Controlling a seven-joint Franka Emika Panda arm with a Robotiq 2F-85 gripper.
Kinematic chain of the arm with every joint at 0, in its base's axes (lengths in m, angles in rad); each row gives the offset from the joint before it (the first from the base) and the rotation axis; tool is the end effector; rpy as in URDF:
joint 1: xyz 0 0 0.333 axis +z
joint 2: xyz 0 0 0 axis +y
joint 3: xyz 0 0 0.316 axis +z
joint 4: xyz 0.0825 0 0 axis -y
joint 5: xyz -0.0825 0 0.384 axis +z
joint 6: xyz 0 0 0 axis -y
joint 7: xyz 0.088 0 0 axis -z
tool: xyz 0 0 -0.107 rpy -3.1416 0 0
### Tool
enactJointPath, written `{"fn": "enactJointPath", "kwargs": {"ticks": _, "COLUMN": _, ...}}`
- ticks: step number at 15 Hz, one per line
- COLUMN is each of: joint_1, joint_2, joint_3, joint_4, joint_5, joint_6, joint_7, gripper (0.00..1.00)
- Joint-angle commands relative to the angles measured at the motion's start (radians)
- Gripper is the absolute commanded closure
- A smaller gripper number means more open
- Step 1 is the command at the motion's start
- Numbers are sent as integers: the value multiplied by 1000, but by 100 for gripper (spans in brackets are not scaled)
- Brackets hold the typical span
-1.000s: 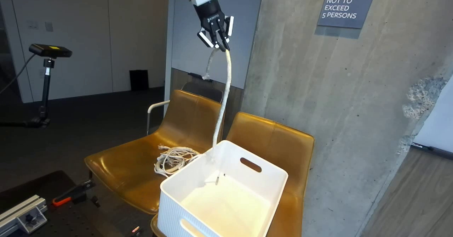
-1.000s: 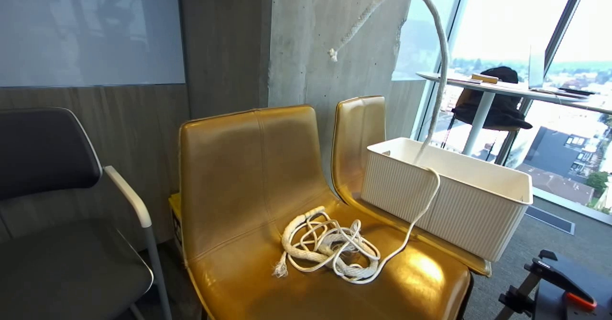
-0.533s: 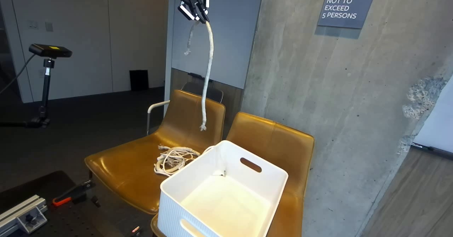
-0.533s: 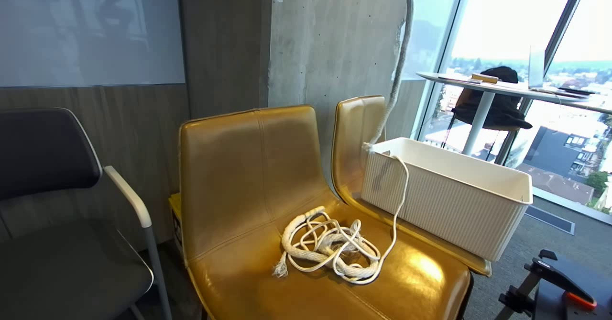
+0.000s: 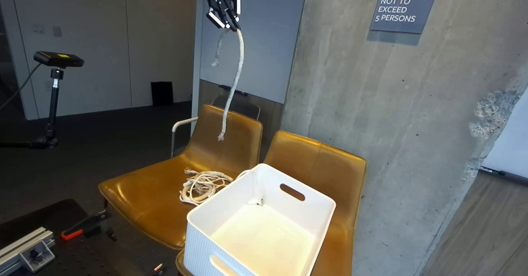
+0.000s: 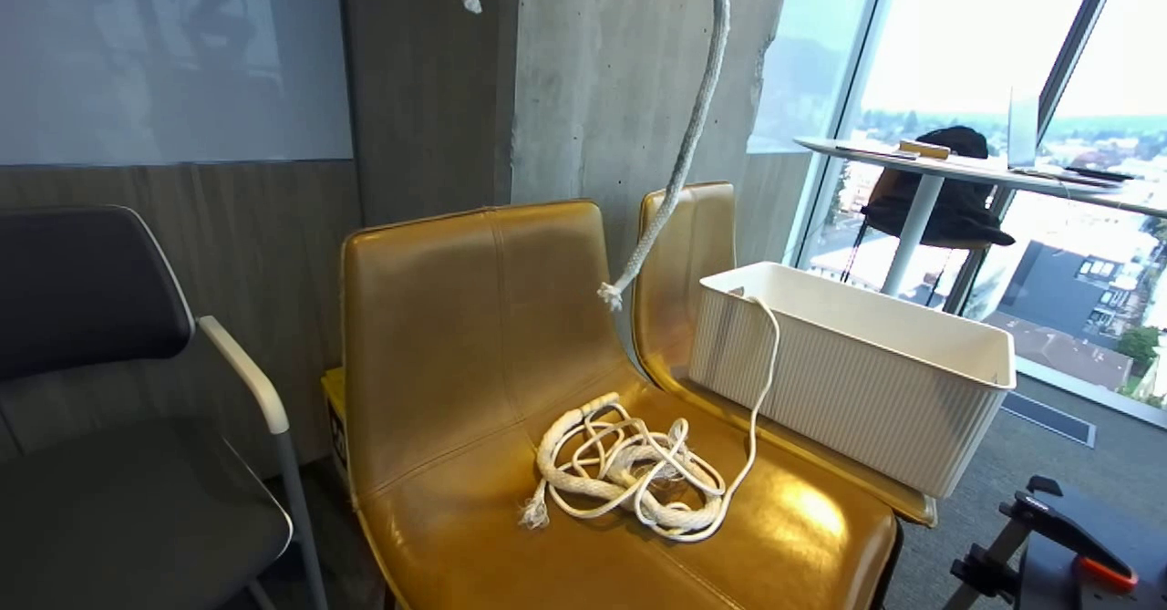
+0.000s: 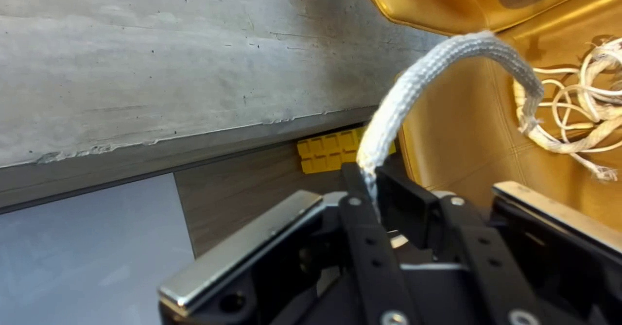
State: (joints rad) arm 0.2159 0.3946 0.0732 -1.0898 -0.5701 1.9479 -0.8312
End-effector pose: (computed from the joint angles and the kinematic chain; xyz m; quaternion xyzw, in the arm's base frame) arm 0.6833 0.1517 0.6620 0.7760 0.5278 0.1415 0.3151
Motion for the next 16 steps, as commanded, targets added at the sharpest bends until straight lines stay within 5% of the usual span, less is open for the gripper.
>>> {"fn": "enactJointPath", "kwargs": {"ticks": 1, "joint_1": -21, "joint_2": 22, "joint_3": 0, "joint_4": -39, "joint_5": 27, "joint_6": -8, "joint_7": -10, "gripper": 96}}
{"fn": "enactJointPath", "kwargs": {"ticks": 8, "joint_1": -100, "joint_2": 5, "joint_3": 0, "joint_4": -279, "joint_5": 99, "joint_6": -7, "joint_7": 15, "gripper": 96}}
{"fn": "enactJointPath", "kwargs": {"ticks": 16, "joint_1": -119, "joint_2": -108, "joint_3": 76, "joint_4": -563, "joint_5": 358, "joint_6": 28, "joint_7": 39, "gripper": 96}}
